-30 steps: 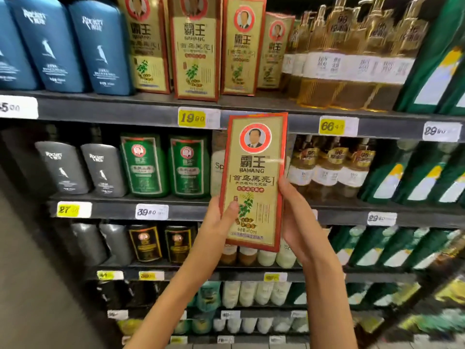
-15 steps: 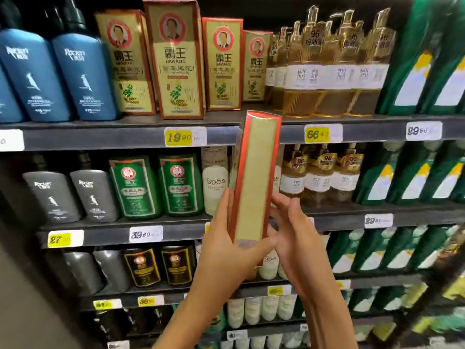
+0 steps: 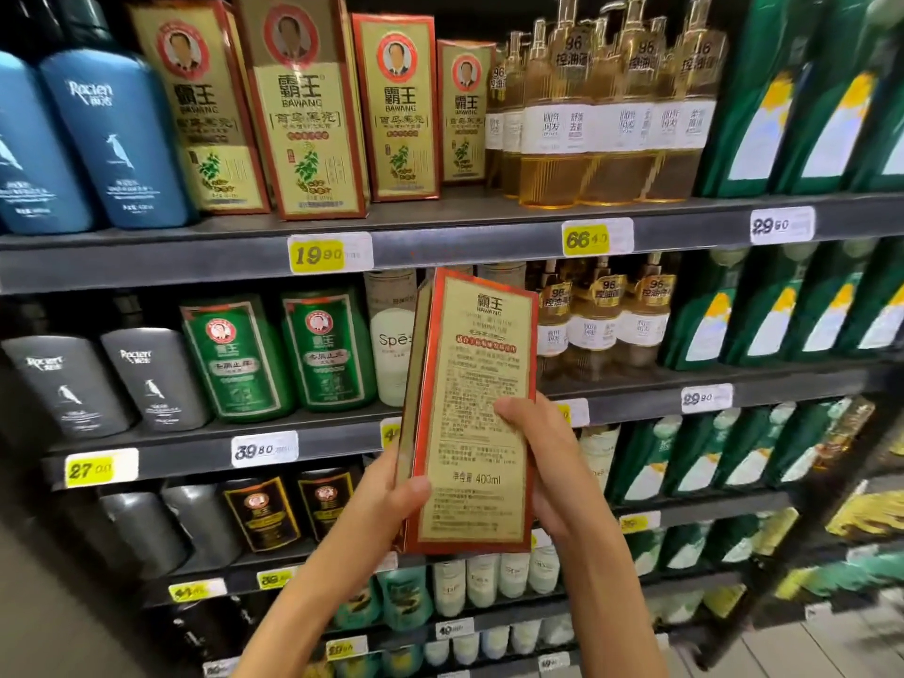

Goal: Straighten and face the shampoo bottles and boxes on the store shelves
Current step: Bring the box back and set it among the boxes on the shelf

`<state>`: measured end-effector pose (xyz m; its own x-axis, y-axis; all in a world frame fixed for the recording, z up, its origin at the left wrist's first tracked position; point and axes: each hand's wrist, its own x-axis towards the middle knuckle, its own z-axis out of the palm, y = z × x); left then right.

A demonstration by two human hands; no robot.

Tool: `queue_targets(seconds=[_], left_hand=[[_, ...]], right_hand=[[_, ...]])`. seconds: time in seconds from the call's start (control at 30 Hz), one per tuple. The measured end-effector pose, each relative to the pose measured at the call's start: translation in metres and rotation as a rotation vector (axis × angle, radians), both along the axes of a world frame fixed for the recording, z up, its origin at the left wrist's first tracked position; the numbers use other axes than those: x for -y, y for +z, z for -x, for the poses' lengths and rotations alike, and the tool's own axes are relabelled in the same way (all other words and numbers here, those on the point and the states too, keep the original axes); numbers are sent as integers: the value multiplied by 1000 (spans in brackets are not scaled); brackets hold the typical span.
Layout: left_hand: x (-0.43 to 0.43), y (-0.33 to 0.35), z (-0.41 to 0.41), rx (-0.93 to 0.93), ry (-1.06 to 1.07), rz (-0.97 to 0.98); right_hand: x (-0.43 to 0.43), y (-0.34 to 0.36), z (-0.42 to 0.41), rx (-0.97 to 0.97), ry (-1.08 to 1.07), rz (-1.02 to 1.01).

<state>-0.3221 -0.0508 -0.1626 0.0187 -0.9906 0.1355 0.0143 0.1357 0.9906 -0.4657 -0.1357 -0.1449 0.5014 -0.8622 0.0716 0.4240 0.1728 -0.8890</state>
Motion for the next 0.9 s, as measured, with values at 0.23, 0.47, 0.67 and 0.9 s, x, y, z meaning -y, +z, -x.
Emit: queue_targets(seconds=[0.23,0.47,0.67,0.9], left_hand=[[-12,2,4,736,503,77],[3,-9,29,609,602,161],[-12,-14,-8,-429,-76,19],[-14,-18,-25,-309,-244,-109]], right_hand=[[-3,10,-14,-164,-257,153],[-2,13,-22,-155,-201,309],[7,2,-15,-192,12,215],[-4,-5,-16,-90,135,22]])
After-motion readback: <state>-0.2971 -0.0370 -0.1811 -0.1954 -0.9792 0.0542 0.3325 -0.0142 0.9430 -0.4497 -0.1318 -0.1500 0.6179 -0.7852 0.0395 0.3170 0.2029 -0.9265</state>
